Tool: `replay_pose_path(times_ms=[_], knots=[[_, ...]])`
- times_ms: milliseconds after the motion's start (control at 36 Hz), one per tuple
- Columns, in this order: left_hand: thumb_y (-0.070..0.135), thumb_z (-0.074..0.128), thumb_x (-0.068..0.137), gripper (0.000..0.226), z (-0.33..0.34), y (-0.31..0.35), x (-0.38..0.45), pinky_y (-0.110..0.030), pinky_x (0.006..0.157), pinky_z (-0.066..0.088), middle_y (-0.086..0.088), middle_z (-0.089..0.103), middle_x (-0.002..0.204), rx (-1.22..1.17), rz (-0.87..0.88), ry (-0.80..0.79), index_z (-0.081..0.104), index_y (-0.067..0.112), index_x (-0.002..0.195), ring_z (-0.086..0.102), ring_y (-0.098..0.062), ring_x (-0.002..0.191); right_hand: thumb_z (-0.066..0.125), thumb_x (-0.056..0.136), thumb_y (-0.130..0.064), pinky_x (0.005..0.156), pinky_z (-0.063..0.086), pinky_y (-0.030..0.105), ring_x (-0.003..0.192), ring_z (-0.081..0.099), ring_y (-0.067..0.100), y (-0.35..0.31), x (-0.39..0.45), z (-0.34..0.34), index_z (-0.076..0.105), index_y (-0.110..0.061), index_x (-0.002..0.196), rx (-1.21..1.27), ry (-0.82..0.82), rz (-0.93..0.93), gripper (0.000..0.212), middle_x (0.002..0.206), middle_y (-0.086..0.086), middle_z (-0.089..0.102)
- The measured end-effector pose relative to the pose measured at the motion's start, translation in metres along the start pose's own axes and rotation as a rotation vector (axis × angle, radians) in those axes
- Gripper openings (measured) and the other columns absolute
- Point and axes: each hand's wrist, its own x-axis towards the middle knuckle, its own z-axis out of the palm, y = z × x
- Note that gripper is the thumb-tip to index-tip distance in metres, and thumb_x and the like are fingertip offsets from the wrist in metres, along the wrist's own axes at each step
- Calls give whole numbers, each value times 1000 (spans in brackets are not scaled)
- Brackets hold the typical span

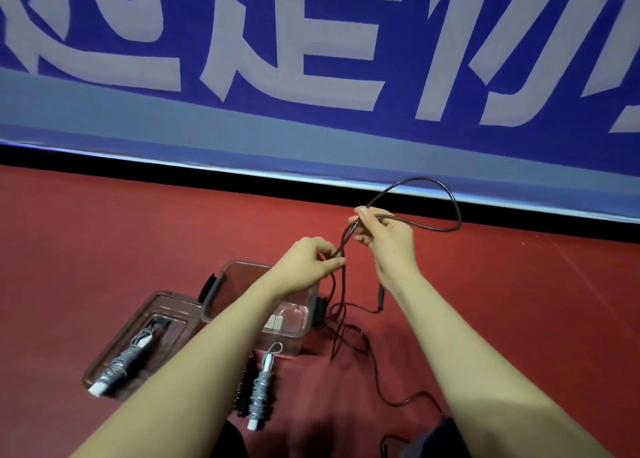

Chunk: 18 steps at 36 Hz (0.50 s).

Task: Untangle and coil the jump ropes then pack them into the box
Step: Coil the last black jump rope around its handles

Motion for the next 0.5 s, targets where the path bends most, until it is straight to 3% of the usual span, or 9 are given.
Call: replay_pose_path(times_ms=[83,139,250,306,361,417,500], knots=[[18,62,90,24,-1,-1,5,-25,54,43,3,51,55,-24,-27,77,60,7,70,47,-12,46,55,94,-11,56,46,19,69,56,8,6,2,-1,65,-5,95,-39,-54,42,11,84,3,66],[19,61,91,26,-5,-2,8,-24,52,41,2,51,53,-34,-33,172,57,11,66,48,-14,47,55,93,-8,56,44,18,73,53,7,13,1,-3,64,-10,97,-184,-127,78,10,91,4,66],[18,60,91,23,-17,0,13,-20,47,42,2,55,54,-80,-21,297,58,15,69,53,-16,48,47,81,11,59,39,18,77,52,4,26,-7,-8,64,-18,112,-565,-369,209,44,107,4,64],[18,60,91,20,-20,2,14,-20,47,43,4,54,53,-75,-12,331,60,10,72,53,-14,45,45,79,12,59,39,18,73,53,2,28,-12,-4,62,-17,112,-636,-499,246,47,100,-1,65],[17,60,90,21,-22,4,14,-20,48,44,4,54,52,-64,4,371,61,5,73,54,-10,42,52,83,6,57,41,17,64,52,2,30,-15,1,64,-11,105,-664,-547,203,30,90,-1,64],[16,60,91,24,-26,7,15,-15,47,44,0,56,52,-84,9,423,61,1,72,55,-6,39,60,88,-4,54,43,19,51,50,2,34,-16,2,66,0,97,-688,-530,148,12,79,5,62],[20,60,91,28,-30,10,16,-23,59,51,0,57,49,-168,7,446,61,2,70,60,-12,44,61,90,-9,56,43,26,40,49,3,39,-16,5,62,7,81,-736,-474,111,19,62,6,57]])
